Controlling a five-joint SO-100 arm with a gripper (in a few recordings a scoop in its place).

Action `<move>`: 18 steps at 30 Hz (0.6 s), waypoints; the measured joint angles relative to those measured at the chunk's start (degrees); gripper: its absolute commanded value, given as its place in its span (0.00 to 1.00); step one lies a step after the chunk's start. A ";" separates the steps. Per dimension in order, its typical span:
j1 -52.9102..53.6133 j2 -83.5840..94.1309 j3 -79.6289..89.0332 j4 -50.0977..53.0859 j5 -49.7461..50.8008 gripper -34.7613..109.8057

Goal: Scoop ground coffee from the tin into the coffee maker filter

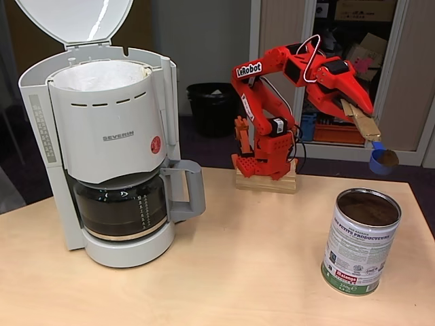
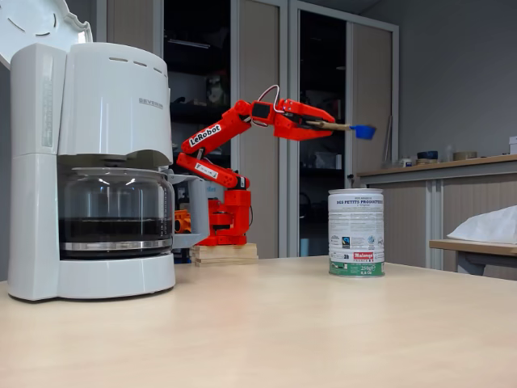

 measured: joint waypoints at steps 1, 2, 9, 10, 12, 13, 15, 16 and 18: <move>0.97 -0.79 -1.58 -0.09 -0.09 0.24; 1.93 -1.58 -3.08 -0.09 -0.18 0.24; 10.72 -5.36 -11.16 0.09 -0.35 0.24; 12.04 -5.98 -12.57 0.09 -0.35 0.24; 14.59 -6.42 -15.03 0.09 -0.26 0.24; 16.17 -6.94 -16.26 0.00 -0.18 0.24; 18.90 -8.35 -18.72 -0.26 -0.18 0.24; 20.39 -9.14 -19.95 -0.26 -0.18 0.24; 23.20 -10.72 -22.94 -0.26 -0.18 0.24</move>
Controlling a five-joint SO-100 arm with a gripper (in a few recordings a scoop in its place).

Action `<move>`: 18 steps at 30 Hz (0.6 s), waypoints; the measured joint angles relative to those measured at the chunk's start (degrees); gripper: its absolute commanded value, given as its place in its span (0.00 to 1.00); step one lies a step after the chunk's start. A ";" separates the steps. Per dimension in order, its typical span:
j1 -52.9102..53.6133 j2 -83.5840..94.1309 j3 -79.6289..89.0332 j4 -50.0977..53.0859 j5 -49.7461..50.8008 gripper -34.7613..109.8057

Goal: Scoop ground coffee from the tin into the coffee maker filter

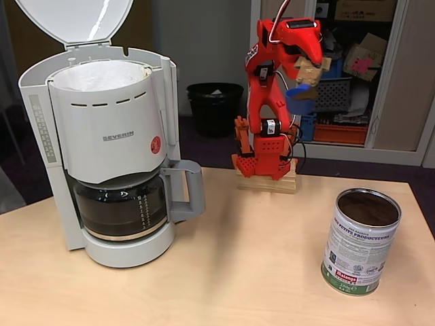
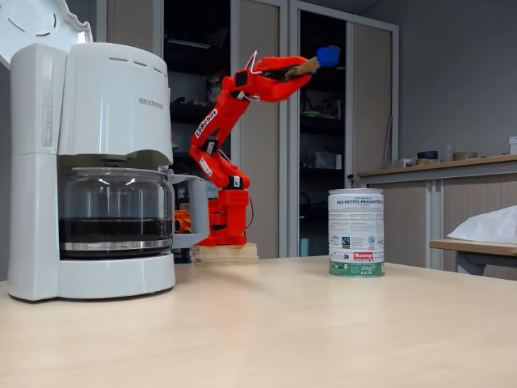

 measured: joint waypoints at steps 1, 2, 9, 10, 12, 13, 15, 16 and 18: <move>1.05 -0.53 -1.14 0.00 0.00 0.24; 2.37 -0.70 -1.67 0.00 0.00 0.24; 12.39 -0.70 -2.11 -0.70 1.32 0.24; 13.80 -0.70 -2.11 -0.70 1.93 0.24; 15.82 -1.58 -3.52 -0.70 1.93 0.24; 16.61 -1.85 -4.39 -0.70 1.93 0.24; 19.34 -3.08 -6.59 -0.70 2.11 0.24; 20.39 -3.96 -7.73 -0.70 2.64 0.24; 22.59 -5.36 -10.11 -0.53 3.60 0.24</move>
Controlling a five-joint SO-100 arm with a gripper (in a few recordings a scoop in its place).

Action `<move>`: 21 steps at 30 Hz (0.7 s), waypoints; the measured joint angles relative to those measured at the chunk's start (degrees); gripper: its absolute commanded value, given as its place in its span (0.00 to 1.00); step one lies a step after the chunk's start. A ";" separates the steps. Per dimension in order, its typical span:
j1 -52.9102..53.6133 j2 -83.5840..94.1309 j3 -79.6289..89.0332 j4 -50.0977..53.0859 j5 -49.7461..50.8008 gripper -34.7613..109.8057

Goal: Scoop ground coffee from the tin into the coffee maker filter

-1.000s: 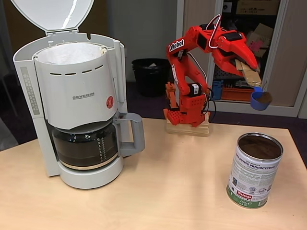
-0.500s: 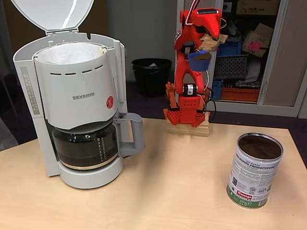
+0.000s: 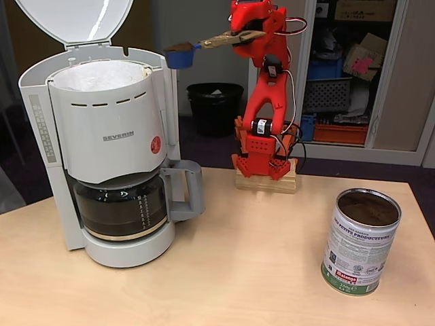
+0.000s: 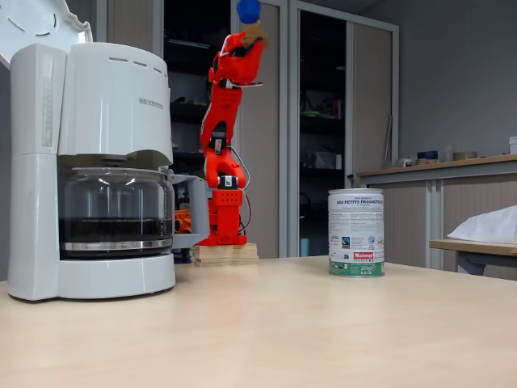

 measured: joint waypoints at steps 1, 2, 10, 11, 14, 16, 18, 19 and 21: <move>1.32 -0.44 -1.14 0.26 0.79 0.24; 2.29 -0.97 -2.20 0.44 1.58 0.24; 10.20 -2.29 -3.16 -0.97 10.20 0.24; 10.90 -2.99 -3.52 -1.05 11.43 0.24; 14.59 -5.19 -4.31 -1.76 14.59 0.24; 16.26 -5.54 -4.75 -2.72 15.56 0.24; 17.23 -5.27 -4.83 -3.87 16.08 0.24; 18.02 -5.36 -4.83 -4.13 16.52 0.24; 19.51 -5.54 -5.10 -4.31 18.72 0.24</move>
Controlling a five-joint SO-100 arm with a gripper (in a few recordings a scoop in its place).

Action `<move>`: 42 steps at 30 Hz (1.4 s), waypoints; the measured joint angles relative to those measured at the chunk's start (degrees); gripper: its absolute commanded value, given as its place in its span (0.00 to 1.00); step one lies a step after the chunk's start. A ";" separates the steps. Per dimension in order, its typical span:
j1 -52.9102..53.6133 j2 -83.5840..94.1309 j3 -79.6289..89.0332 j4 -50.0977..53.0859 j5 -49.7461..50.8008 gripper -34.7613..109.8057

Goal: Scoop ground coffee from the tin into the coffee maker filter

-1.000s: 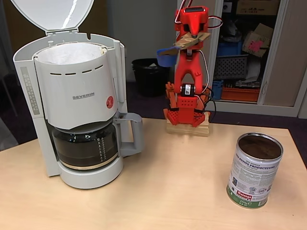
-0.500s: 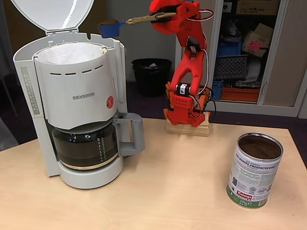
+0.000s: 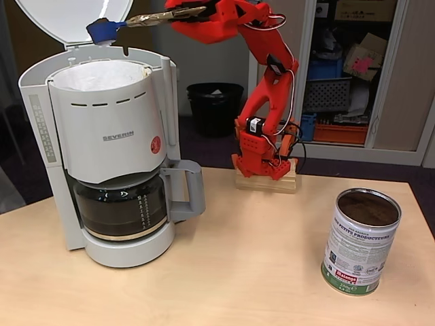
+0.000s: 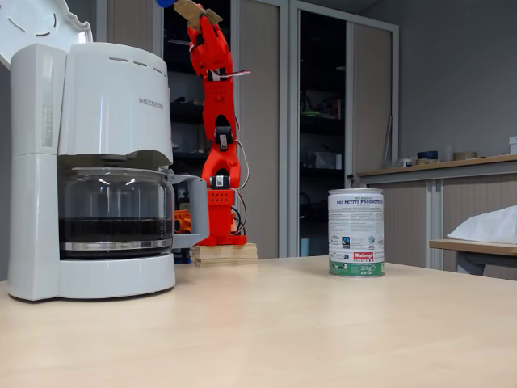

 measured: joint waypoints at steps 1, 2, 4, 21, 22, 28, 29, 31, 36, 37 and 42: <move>1.05 0.09 -0.09 0.00 0.70 0.24; 1.41 0.18 -0.09 0.00 1.14 0.24; 2.29 0.35 -0.18 0.00 2.90 0.24; 7.56 9.67 10.81 -8.70 25.93 0.24; 8.09 10.46 11.78 -9.32 27.33 0.24; 12.04 14.33 17.84 -12.48 35.24 0.24; 12.39 14.68 18.72 -12.74 36.39 0.24; 13.10 14.94 19.95 -13.01 38.41 0.24; 14.77 16.52 22.94 -14.50 43.59 0.24; 14.77 16.79 23.12 -14.77 45.26 0.24; 13.97 17.49 25.05 -17.49 51.68 0.24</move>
